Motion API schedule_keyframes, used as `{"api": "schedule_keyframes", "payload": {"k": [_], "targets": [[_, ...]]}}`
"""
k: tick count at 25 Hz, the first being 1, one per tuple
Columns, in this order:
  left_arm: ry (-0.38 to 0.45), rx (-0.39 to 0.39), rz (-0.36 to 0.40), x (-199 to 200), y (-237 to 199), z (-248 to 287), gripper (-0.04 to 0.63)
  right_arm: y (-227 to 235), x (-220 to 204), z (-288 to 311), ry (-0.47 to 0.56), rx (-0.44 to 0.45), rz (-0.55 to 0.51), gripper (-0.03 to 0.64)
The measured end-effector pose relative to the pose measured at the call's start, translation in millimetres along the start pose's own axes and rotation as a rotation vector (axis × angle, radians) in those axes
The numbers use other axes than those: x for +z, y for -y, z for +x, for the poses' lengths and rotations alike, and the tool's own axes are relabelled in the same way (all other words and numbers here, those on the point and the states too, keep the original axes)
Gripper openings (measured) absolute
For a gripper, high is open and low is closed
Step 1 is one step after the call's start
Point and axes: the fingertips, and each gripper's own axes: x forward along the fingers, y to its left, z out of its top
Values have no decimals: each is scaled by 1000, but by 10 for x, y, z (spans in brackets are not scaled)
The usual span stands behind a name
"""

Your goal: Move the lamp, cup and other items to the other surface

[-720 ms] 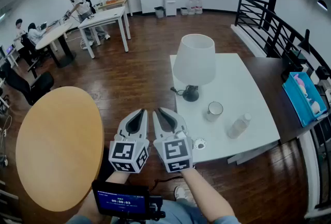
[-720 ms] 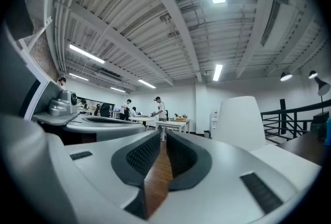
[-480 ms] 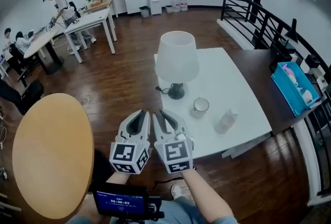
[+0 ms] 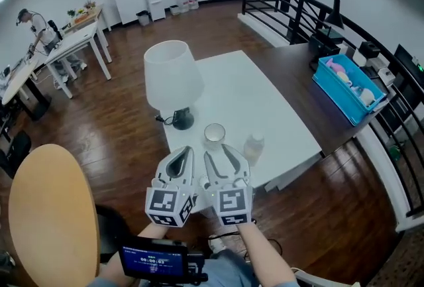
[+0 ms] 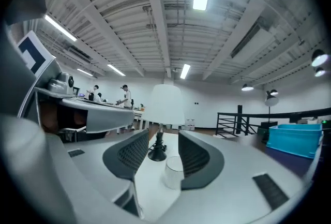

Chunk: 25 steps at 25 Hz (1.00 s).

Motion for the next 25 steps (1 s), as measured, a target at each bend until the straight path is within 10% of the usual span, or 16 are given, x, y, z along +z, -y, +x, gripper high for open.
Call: {"api": "schedule_keyframes", "payload": {"k": [10,25], "targets": [[-52,-139,3,-350,864,696,15,1291,-696,-343,-78,-225,51,273],[-172,-118,-20,-828,1035,1140,15,1449,-1316,163,-181,-113,81,393]]}}
